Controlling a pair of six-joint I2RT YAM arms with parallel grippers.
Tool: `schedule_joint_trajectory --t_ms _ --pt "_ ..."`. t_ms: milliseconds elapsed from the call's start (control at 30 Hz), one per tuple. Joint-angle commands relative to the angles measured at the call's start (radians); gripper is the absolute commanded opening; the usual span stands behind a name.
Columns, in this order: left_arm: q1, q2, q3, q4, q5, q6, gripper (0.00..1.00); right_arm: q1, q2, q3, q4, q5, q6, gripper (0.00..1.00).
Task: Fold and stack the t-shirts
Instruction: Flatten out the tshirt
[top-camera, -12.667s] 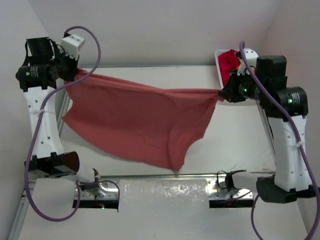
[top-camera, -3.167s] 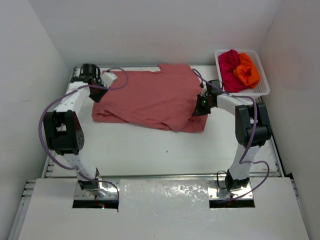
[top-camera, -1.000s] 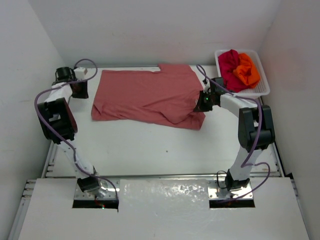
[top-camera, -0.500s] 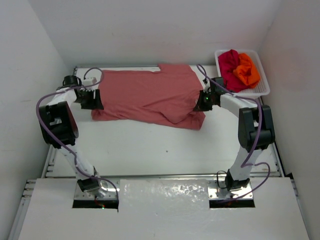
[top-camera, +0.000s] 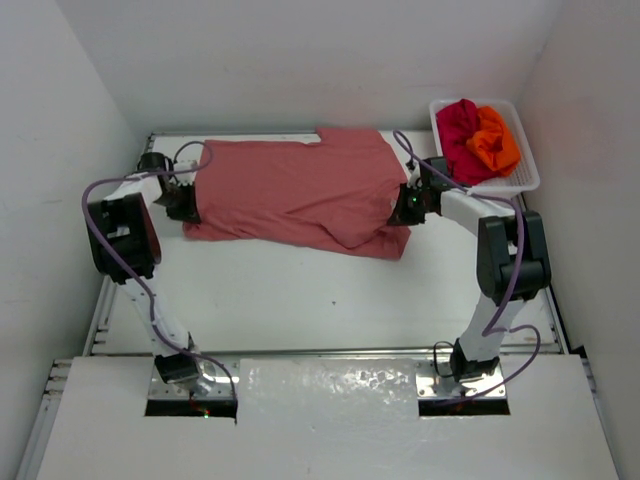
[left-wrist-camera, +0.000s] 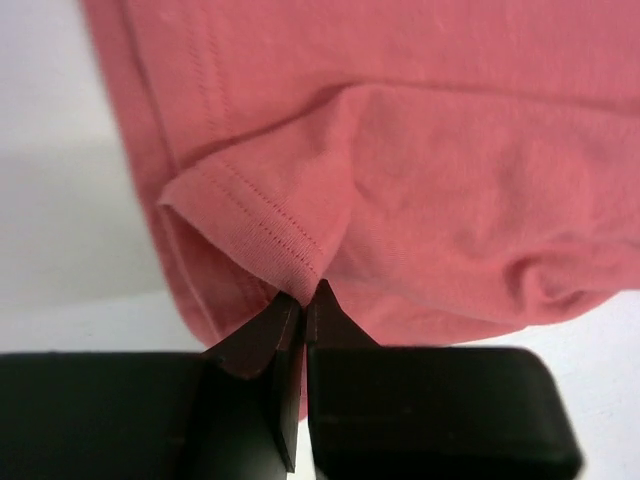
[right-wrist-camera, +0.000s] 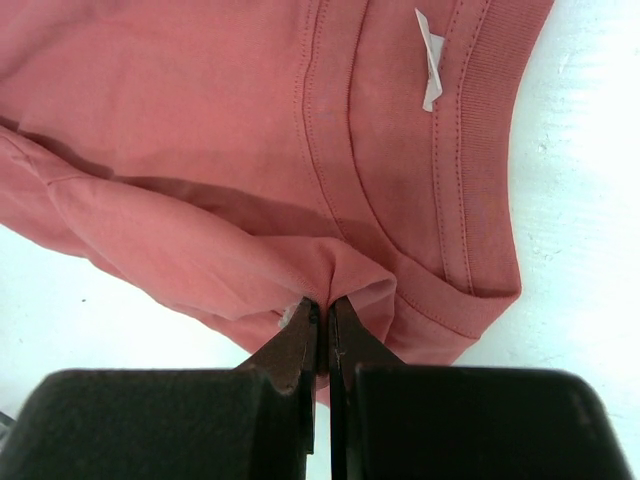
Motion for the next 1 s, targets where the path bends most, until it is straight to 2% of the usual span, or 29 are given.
schedule_joint_trajectory --t_ms 0,233,367,433,600,767,867,967 --pt "0.005 -0.057 0.058 0.047 -0.031 -0.006 0.0 -0.001 -0.058 0.0 0.012 0.006 -0.015 0.0" --pt "0.025 -0.15 0.073 -0.015 -0.023 0.078 0.0 -0.005 -0.092 0.012 -0.047 0.023 -0.05 0.0" --pt "0.094 -0.199 0.099 -0.15 0.056 0.219 0.0 -0.006 -0.165 -0.038 -0.124 0.022 -0.056 0.0" --pt "0.12 -0.225 0.073 -0.247 0.067 0.334 0.0 -0.005 -0.22 -0.128 -0.153 0.023 -0.044 0.0" --pt "0.249 -0.356 -0.063 -0.422 0.072 0.582 0.0 0.025 -0.497 -0.402 -0.248 0.051 0.036 0.0" --pt "0.335 -0.459 -0.284 -0.525 0.014 0.753 0.0 0.048 -0.685 -0.554 -0.359 0.04 0.086 0.0" --pt "0.336 -0.493 -0.356 -0.508 -0.034 0.761 0.0 0.048 -0.734 -0.597 -0.38 0.038 0.082 0.0" --pt "0.34 -0.509 -0.366 -0.479 -0.042 0.747 0.0 0.048 -0.716 -0.568 -0.36 0.043 0.073 0.0"
